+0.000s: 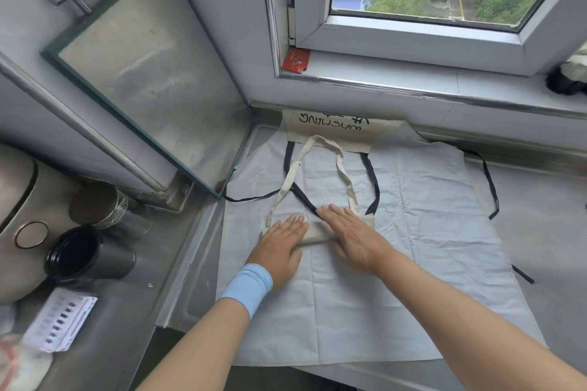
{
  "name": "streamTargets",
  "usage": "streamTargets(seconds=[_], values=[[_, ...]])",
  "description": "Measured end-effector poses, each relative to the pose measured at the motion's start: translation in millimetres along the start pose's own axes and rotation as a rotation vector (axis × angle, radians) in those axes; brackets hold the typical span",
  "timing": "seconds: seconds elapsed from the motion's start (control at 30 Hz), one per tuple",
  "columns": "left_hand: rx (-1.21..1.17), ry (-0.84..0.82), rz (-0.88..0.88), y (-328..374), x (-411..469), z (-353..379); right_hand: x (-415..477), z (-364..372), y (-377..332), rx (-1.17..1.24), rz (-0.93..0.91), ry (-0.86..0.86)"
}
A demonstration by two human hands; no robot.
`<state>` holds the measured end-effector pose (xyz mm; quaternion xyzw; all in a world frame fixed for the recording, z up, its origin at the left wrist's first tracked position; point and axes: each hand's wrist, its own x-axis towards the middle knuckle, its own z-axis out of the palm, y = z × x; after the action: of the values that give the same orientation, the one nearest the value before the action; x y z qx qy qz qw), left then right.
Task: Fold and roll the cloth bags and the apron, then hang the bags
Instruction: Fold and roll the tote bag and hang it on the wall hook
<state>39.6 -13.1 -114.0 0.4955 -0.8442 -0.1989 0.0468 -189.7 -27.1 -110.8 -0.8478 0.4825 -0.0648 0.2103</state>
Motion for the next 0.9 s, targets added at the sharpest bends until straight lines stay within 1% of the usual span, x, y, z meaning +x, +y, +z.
streamTargets(seconds=[0.1,0.2,0.27,0.37,0.43,0.5,0.57,0.63,0.7,0.77,0.83,0.87,0.9], values=[[-0.094,-0.018,-0.074,1.5,5.9,-5.0,4.4,-2.6,4.4,0.048,0.015,-0.022],[-0.020,-0.016,-0.121,3.1,8.4,-7.1,9.3,-6.3,1.8,0.034,0.044,-0.031],[0.065,0.009,-0.144,5.8,12.4,-12.4,12.0,-7.8,-0.5,-0.025,0.039,-0.007],[0.178,-0.002,-0.141,13.7,21.0,-22.4,11.8,-11.4,-7.4,-0.197,0.001,0.008],[0.177,0.002,-0.144,17.2,23.9,-30.3,10.5,-15.7,-12.9,-0.299,-0.039,0.066],[0.156,0.049,-0.147,19.5,24.7,-42.2,9.3,-25.8,-17.9,-0.311,-0.047,0.145],[0.161,0.071,-0.166,24.3,21.1,-59.1,7.1,-42.0,-27.9,-0.310,-0.026,0.144],[0.162,0.018,-0.206,25.4,20.0,-72.0,11.0,-55.8,-36.3,-0.267,0.010,0.090],[0.048,-0.077,-0.243,26.9,15.9,-84.9,14.6,-74.3,-47.8,-0.213,0.066,0.026],[-0.078,-0.172,-0.240,29.8,9.8,-98.9,16.7,-95.7,-56.7,-0.163,0.138,-0.061],[-0.151,-0.225,-0.204,34.6,2.9,-112.1,17.8,-116.3,-64.3,-0.111,0.190,-0.187],[-0.197,-0.241,-0.207,37.1,-0.8,-118.1,18.3,-124.3,-68.1,-0.094,0.193,-0.223],[-0.261,-0.249,-0.230,40.5,-5.5,-125.3,17.3,-132.1,-73.7,-0.097,0.180,-0.223]])
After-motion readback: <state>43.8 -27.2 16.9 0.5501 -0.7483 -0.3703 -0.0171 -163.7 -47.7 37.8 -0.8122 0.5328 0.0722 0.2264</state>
